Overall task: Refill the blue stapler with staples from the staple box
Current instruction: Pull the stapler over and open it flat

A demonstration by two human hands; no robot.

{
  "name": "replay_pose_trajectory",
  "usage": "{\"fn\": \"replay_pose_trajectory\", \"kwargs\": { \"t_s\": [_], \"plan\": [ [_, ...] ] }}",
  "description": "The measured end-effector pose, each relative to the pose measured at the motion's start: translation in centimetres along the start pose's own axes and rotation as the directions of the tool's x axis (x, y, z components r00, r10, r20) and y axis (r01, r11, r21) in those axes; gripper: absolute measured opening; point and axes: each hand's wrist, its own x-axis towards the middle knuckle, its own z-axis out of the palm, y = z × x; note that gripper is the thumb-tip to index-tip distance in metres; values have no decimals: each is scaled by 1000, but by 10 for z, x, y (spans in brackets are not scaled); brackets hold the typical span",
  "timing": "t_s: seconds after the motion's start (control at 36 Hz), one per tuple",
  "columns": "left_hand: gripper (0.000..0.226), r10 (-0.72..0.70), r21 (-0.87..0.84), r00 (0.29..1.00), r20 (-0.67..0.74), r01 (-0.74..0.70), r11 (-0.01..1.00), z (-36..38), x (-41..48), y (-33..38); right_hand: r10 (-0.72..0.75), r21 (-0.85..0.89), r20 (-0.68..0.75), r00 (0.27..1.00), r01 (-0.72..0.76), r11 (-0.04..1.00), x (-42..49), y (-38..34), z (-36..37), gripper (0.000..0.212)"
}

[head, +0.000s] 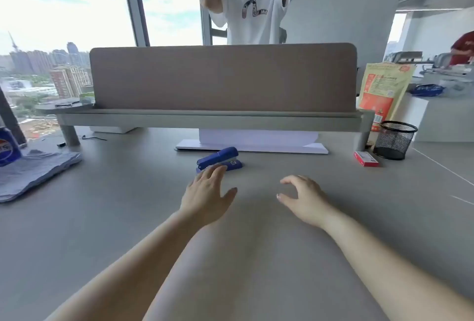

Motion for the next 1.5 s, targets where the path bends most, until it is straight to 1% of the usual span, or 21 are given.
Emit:
{"fn": "replay_pose_trajectory", "kwargs": {
  "t_s": [0.06, 0.14, 0.22, 0.28, 0.33, 0.44, 0.56, 0.64, 0.69, 0.78, 0.86, 0.92, 0.97, 1.03, 1.08, 1.17, 1.22, 1.31, 1.36, 1.42, 1.5],
  "plan": [
    [61, -29, -6, 997, -71, 28, 1000, 1, 17, -9, 1, 3, -59, 998, -1, 1000, 10, 1, 6, 37],
    [62, -63, 2, 991, -121, 64, 998, 7, 43, -23, 5, -98, -87, 996, -14, 995, 18, 5, 17, 36],
    [69, -107, -18, 989, -98, 106, 994, 18, 64, -33, -32, -140, -81, 996, 20, 990, 21, 11, 20, 35],
    [72, -158, -124, 986, -48, 151, 981, 26, 76, -40, -51, -146, -67, 996, 41, 988, 22, 13, 22, 33],
    [67, -166, -177, 986, -30, 158, 971, 34, 80, -42, -48, -127, -77, 996, 38, 991, 23, 14, 22, 32],
    [54, -119, -140, 990, -73, 108, 984, 40, 74, -40, -32, -90, -75, 997, 25, 996, 24, 12, 22, 34],
    [63, 17, -78, 1000, 6, -16, 997, 41, 55, -30, -11, -25, -69, 998, 9, 1000, 20, 8, 18, 39],
    [65, 49, -54, 998, 43, -47, 997, 38, 33, -17, -2, 61, -65, 998, 6, 998, 15, 4, 15, 47],
    [64, 74, -65, 996, 43, -71, 995, 36, 18, -8, 5, 107, -75, 997, 3, 994, 14, 3, 14, 52],
    [59, 106, -86, 994, -3, -106, 991, 35, 5, 3, 20, 184, -50, 999, -10, 983, 13, 3, 12, 56],
    [52, 96, -94, 991, -89, -104, 990, 34, 6, 9, -7, 217, -23, 1000, 12, 976, 11, 3, 12, 53],
    [53, 83, -103, 989, -125, -96, 990, 34, 11, 11, -19, 223, -8, 1000, 20, 975, 11, 3, 12, 48],
    [60, 114, -73, 988, -109, -122, 990, 35, 16, 12, -26, 220, -4, 1000, 26, 975, 12, 4, 13, 45],
    [66, 180, -22, 981, -67, -182, 983, 37, 19, 11, -35, 200, -2, 999, 34, 979, 14, 5, 15, 43],
    [69, 216, -3, 976, -34, -216, 976, 37, 22, 10, -46, 165, -3, 999, 46, 985, 16, 5, 16, 42],
    [59, 220, -31, 973, -66, -223, 974, 37, 24, 9, -44, 133, 6, 999, 42, 990, 20, 6, 18, 38],
    [48, 217, -62, 971, -97, -224, 973, 36, 24, 9, -26, 161, 10, 1000, 24, 987, 22, 8, 19, 29],
    [44, 234, -110, 965, -118, -246, 963, 35, 23, 9, -9, 236, 10, 1000, 6, 972, 24, 10, 22, 22],
    [44, 266, -166, 954, -141, -288, 943, 34, 22, 9, -13, 250, 11, 1000, 10, 968, 24, 10, 22, 25],
    [38, 280, -216, 947, -160, -310, 926, 33, 21, 11, -23, 312, 3, 1000, 21, 950, 22, 9, 21, 27],
    [37, 269, -308, 945, -183, -315, 898, 33, 19, 18, -48, 473, 0, 999, 42, 880, 19, 6, 19, 20]
  ]
}}
